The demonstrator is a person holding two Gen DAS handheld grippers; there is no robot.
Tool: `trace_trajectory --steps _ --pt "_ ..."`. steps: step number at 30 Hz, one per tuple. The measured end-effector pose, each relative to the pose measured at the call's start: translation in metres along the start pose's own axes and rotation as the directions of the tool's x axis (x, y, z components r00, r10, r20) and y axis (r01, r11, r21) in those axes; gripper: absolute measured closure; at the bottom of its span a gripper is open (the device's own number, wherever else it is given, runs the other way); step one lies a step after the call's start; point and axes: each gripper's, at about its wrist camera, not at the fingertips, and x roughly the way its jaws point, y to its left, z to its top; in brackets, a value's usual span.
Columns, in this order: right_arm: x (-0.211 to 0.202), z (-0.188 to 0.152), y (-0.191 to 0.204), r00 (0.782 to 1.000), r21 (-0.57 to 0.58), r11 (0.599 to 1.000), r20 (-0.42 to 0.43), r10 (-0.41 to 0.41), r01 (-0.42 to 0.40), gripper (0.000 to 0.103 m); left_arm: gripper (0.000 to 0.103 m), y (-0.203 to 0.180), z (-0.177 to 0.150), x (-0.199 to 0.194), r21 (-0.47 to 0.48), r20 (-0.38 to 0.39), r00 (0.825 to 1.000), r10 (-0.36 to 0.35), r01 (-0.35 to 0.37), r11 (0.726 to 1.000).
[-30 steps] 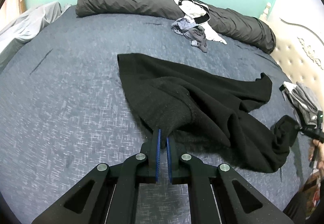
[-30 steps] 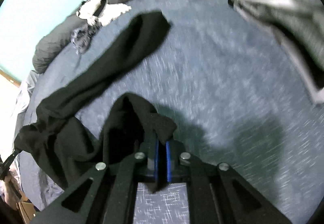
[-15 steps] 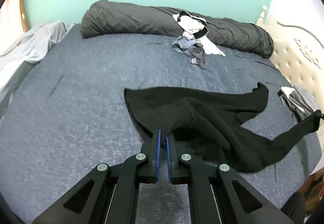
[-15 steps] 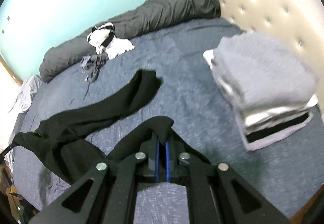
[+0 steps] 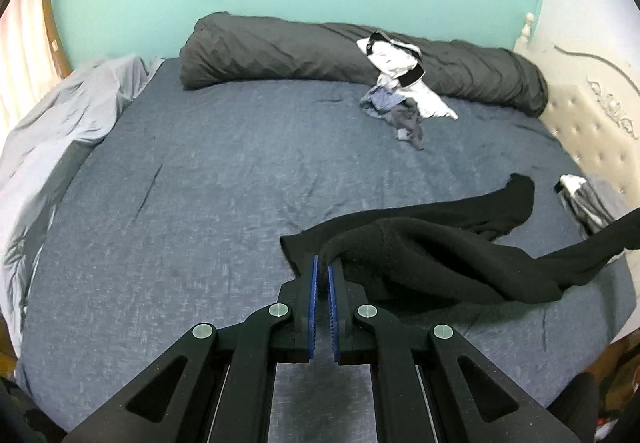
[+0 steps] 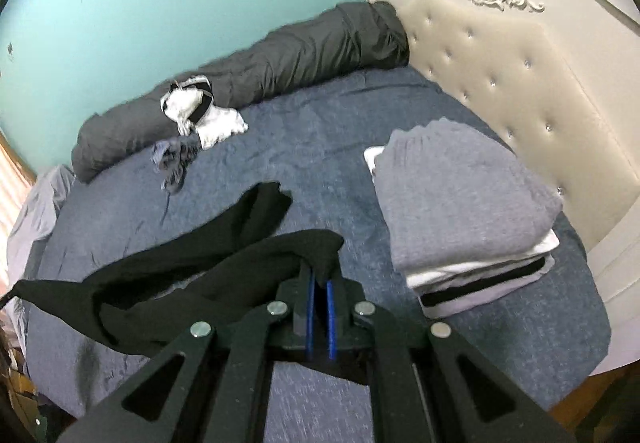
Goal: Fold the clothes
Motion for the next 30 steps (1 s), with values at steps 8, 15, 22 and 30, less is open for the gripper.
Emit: trace_trajectory --steps 8,15,22,30 --pt "0.076 -0.029 0.018 0.988 -0.036 0.999 -0.151 -0.024 0.019 0.099 0.098 -0.006 -0.029 0.075 -0.018 -0.107 0.994 0.006 -0.008 1.000" --pt "0.145 -0.049 0.020 0.971 -0.088 0.993 -0.217 -0.099 0.082 0.099 0.098 -0.010 -0.049 0.157 0.016 -0.219 0.974 0.054 -0.052 0.999" --pt "0.204 -0.060 0.021 0.950 -0.139 0.979 -0.256 -0.179 0.147 0.096 0.091 0.007 -0.072 0.229 -0.018 -0.340 0.937 0.083 -0.095 0.995" --pt "0.214 -0.057 0.033 0.958 -0.189 0.966 -0.190 -0.214 0.178 0.075 0.084 0.042 -0.065 0.206 -0.137 -0.314 0.949 0.004 -0.049 0.989"
